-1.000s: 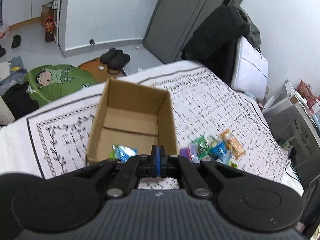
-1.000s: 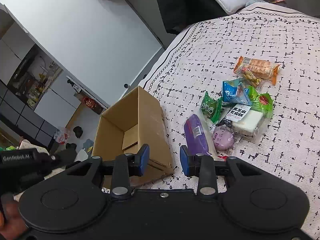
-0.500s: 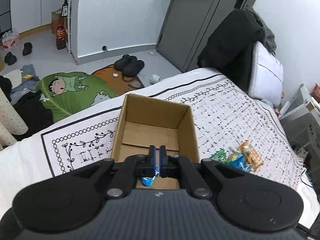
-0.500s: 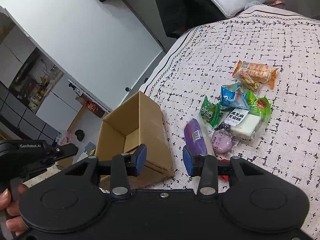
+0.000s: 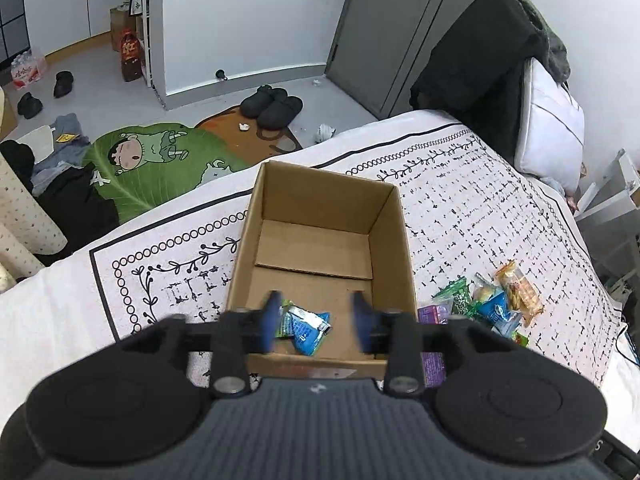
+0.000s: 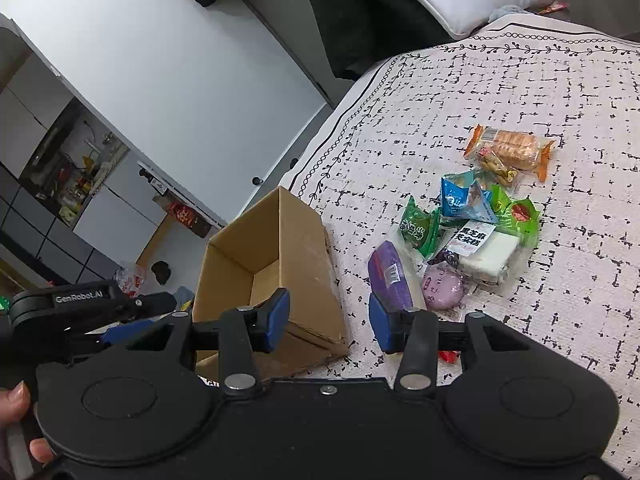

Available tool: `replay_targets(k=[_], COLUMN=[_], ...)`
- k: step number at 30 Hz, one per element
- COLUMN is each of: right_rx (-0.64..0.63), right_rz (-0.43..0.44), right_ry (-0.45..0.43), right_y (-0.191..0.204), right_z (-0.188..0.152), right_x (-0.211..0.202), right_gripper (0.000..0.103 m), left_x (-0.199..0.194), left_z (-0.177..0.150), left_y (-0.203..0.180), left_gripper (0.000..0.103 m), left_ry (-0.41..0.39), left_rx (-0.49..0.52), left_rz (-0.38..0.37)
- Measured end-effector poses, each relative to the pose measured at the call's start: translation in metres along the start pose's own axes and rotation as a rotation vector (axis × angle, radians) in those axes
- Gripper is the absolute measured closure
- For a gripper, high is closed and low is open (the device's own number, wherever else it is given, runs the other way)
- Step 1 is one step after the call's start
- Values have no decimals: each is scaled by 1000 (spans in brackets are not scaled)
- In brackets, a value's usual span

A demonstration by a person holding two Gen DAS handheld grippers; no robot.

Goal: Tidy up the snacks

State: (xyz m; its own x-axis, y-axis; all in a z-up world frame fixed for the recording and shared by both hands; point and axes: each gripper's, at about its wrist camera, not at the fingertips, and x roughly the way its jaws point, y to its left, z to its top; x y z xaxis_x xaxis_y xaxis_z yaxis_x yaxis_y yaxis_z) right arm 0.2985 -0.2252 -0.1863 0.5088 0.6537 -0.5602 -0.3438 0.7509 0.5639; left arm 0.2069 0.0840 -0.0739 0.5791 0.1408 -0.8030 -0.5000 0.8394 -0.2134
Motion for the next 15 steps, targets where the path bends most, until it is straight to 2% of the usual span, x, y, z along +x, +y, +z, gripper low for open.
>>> replay_targets(k=[2, 7, 9, 15], right_rx=[0, 5, 9, 19], right_rz=[0, -8, -13, -14], right_ry=[0, -2, -4, -1], right_y=[0, -3, -6, -9], right_z=[0, 4, 5, 5], right_x=[0, -4, -7, -9], right_gripper=[58, 54, 54, 53], left_x=[-2, -2, -3, -6], left_z=[-1, -2, -2, -9], left_y=[0, -1, -1, -1], left_gripper=[48, 41, 34, 31], left_ry=[-10, -5, -4, 16], left_rx=[4, -1, 0, -2], left_rz=[-6, -22, -31, -55])
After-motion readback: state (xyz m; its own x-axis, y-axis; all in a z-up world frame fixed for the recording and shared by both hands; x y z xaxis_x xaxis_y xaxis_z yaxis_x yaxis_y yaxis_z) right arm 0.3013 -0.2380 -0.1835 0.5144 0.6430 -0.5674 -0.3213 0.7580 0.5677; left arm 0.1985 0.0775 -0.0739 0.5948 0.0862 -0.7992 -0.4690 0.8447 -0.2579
